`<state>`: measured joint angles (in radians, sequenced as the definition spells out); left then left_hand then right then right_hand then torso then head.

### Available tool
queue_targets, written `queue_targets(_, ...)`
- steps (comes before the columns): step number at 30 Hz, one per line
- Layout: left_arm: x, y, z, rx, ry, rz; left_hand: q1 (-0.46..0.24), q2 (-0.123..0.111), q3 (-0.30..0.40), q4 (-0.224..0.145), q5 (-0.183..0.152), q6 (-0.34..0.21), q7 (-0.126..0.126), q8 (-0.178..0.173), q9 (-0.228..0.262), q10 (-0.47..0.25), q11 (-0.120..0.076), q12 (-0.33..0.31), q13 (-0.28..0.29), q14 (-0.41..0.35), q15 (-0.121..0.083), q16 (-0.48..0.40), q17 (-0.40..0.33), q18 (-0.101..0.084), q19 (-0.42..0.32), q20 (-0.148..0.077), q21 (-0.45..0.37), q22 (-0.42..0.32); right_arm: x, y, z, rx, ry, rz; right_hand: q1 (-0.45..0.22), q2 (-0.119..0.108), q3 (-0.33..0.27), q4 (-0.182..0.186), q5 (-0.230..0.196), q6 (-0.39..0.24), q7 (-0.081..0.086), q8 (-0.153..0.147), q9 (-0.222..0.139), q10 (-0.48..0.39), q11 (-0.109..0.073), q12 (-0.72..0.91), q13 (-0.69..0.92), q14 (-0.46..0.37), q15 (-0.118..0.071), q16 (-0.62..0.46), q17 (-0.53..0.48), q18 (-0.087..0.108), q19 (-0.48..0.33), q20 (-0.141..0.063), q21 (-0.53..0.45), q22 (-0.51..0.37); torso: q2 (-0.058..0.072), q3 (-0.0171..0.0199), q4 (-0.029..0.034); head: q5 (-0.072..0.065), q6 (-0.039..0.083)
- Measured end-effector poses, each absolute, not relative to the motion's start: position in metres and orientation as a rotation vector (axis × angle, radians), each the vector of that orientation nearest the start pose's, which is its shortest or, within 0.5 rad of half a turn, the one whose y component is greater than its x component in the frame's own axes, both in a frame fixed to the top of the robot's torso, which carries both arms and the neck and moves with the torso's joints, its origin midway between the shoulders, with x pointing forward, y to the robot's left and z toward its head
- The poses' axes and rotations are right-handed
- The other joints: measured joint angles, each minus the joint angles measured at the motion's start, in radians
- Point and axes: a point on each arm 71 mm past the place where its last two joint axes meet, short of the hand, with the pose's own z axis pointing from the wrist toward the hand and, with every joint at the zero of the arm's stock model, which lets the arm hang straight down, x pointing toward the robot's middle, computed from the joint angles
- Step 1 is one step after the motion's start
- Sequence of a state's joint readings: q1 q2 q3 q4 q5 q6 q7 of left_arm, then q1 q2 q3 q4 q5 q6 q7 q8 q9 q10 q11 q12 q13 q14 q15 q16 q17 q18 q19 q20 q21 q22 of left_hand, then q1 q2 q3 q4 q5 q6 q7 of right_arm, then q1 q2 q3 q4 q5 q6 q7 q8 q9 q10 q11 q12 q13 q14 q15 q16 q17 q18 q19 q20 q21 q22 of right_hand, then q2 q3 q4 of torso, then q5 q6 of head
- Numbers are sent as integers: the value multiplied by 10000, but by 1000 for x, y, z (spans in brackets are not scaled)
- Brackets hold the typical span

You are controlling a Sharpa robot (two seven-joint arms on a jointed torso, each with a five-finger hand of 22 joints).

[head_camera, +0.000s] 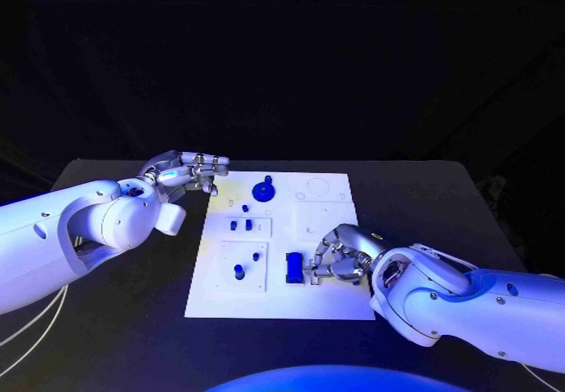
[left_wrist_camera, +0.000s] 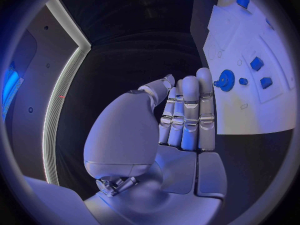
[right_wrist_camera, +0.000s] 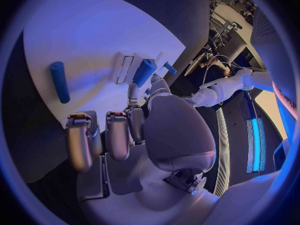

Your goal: Assemble the parts on the task board

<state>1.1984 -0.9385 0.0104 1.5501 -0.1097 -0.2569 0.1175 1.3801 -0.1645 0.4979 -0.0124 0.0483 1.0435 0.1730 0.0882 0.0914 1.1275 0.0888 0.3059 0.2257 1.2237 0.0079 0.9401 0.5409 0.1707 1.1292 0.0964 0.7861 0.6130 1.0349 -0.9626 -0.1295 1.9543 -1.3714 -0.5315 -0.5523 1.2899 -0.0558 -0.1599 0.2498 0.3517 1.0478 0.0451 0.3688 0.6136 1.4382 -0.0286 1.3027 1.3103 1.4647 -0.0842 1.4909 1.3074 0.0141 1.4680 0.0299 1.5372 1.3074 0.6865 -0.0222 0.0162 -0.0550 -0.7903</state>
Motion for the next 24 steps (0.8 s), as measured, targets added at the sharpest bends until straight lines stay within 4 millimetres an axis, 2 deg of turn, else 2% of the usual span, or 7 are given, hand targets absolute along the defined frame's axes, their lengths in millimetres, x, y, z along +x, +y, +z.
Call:
queue_targets(5,487,246,-175,-11549,16307,-13688,0,0,0,0,0,0,0,0,0,0,0,0,-1,0,0,0,0,0,0,0,0,0,357,-168,-238,2523,19006,6512,95,40,-28,-29,-55,0,0,-16,-8,-38,38,0,13,0,0,0,0,-1,0,0,0,0,0,0,-21,21,56)
queue_targets(24,487,243,-176,-11560,16342,-13753,0,0,0,0,0,0,0,0,1,0,0,0,-3,0,0,0,1,0,0,0,0,1,361,-150,-248,1931,19414,6796,531,157,-96,-157,-253,119,-118,27,46,2,-2,187,14,0,2,0,7,0,0,1,22,7,12,-12,-24,27,53)
